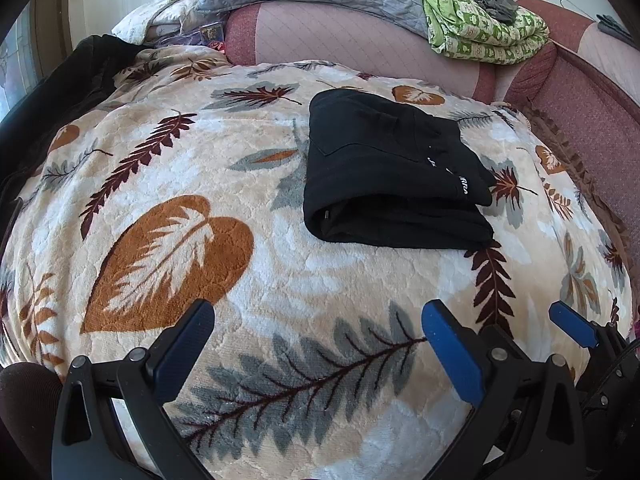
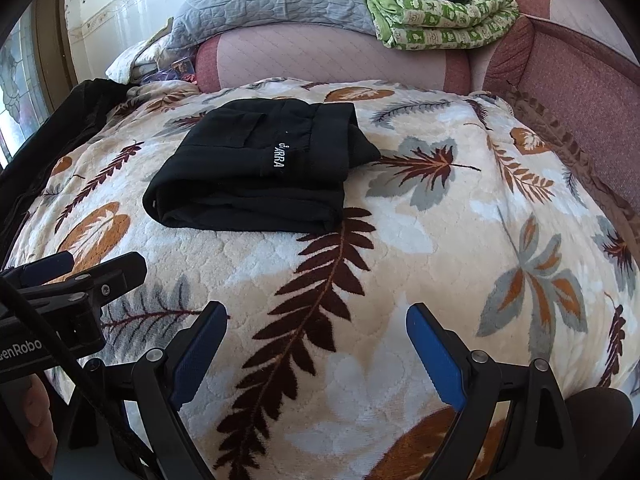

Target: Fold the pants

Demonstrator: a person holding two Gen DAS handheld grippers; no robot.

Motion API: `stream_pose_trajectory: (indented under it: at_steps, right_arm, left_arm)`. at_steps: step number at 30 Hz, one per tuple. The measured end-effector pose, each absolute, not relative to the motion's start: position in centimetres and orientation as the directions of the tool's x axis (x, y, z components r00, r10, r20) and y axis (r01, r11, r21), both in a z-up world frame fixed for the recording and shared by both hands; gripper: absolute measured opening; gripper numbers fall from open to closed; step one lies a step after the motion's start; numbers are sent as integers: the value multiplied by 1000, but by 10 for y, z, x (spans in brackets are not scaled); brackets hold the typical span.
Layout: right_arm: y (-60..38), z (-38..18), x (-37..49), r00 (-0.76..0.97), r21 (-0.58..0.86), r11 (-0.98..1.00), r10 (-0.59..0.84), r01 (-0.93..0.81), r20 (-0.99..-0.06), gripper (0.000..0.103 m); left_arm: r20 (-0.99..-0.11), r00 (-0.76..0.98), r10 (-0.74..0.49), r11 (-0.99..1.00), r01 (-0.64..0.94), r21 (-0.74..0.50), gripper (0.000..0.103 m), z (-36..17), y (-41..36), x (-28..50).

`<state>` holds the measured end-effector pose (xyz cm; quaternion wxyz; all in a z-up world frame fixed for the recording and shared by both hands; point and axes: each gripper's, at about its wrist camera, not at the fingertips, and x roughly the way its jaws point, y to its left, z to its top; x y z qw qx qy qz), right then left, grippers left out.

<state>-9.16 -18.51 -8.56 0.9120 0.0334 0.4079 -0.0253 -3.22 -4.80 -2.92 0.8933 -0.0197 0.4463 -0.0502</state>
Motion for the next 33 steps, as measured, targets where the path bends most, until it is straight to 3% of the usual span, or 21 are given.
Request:
stream_pose_trajectory:
  at_steps: [10, 13, 16, 22, 27, 33]
  right_arm:
    - [-195, -78, -76, 671, 69, 996, 15, 54, -741, 94]
    - [-219, -69, -45, 675, 180, 981, 89, 66, -732, 94]
    - [-253, -70, -3, 673, 383, 922, 246, 60, -698, 94]
    - [-284, -109, 51, 602, 577, 808, 403, 119, -689, 94]
    - [-286, -113, 73, 595, 672, 736, 506, 79, -625, 91]
    - [-268, -119, 112, 551, 668, 744, 544, 33, -633, 88]
  left_arm:
    - [-777, 610, -153, 987, 51, -153, 103, -10, -34, -4]
    - [-770, 612, -182, 982, 70, -177, 103, 0, -32, 34]
    - [-747, 628, -219, 974, 91, -209, 103, 1, -31, 74]
    - [-791, 509, -339, 936, 97, -338, 103, -42, -30, 133]
    - [-767, 479, -427, 895, 104, -433, 103, -64, -27, 140]
    - [-760, 517, -395, 915, 146, -376, 103, -68, -34, 130]
